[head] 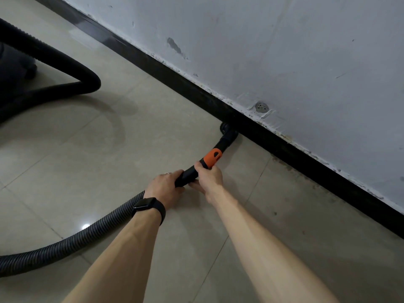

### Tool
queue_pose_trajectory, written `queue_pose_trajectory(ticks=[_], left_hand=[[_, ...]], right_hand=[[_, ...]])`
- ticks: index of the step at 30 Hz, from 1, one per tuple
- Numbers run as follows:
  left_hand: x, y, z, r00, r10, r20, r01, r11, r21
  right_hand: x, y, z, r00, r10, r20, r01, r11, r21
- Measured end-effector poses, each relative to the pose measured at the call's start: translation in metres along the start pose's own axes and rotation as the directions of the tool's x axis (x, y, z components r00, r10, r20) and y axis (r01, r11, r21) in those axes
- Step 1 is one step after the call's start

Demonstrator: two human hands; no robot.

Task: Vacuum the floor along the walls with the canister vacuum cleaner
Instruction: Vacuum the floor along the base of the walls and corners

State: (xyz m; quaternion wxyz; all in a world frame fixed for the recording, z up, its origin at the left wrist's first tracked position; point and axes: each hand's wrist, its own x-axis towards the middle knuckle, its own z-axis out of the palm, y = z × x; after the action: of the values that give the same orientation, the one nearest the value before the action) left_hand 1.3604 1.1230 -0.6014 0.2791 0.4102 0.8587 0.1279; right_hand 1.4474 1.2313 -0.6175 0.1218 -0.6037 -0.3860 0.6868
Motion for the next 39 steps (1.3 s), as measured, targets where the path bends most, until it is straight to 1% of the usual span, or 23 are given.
queue_pose_trajectory(ticks=[7,12,15,17,20,25,29,32,35,37,39], left_hand=[[0.010,-0.011,-0.009,1.000,-0.022,-0.009,0.022,1.000,0.016],[0.010,-0.013,-0.010,0.998,-0.055,-0.039,0.057,0.998,0.038],[0.011,-0.012,-0.009,0.996,-0.077,-0.037,0.078,0.996,0.032],[0.011,-0.008,-0.007,0.996,-0.087,-0.024,0.087,0.996,0.009],[0.008,0.000,-0.004,0.998,-0.064,0.014,0.064,0.998,0.019],[-0.003,0.022,0.011,0.995,-0.025,0.092,0.021,0.999,0.046],[-0.019,0.043,0.022,0.987,0.022,0.162,-0.041,0.992,0.118],[-0.032,0.057,0.030,0.977,0.055,0.205,-0.088,0.984,0.155],[-0.042,0.069,0.036,0.966,0.074,0.248,-0.132,0.965,0.228],[-0.048,0.077,0.040,0.957,0.083,0.277,-0.165,0.944,0.287],[-0.056,0.085,0.043,0.950,0.083,0.300,-0.179,0.935,0.307]], right_hand=[[0.005,-0.008,0.018,1.000,0.006,0.005,-0.006,0.999,-0.045],[0.010,-0.018,0.019,0.996,0.008,0.088,0.002,0.994,-0.110],[0.013,-0.023,0.019,0.994,0.007,0.106,0.010,0.988,-0.155],[0.014,-0.026,0.016,0.993,0.013,0.118,0.007,0.985,-0.174],[0.012,-0.025,0.004,0.993,0.021,0.117,0.003,0.981,-0.195],[0.003,-0.006,-0.028,0.998,0.034,0.054,-0.022,0.979,-0.205],[-0.010,0.018,-0.062,0.999,0.031,0.028,-0.027,0.990,-0.136],[-0.022,0.032,-0.085,1.000,0.019,0.000,-0.019,0.999,-0.039],[-0.039,0.040,-0.104,0.999,0.008,-0.041,-0.006,0.999,0.051],[-0.049,0.043,-0.119,0.999,0.014,-0.033,-0.011,0.996,0.087],[-0.057,0.046,-0.128,0.999,0.039,-0.023,-0.036,0.994,0.106]])
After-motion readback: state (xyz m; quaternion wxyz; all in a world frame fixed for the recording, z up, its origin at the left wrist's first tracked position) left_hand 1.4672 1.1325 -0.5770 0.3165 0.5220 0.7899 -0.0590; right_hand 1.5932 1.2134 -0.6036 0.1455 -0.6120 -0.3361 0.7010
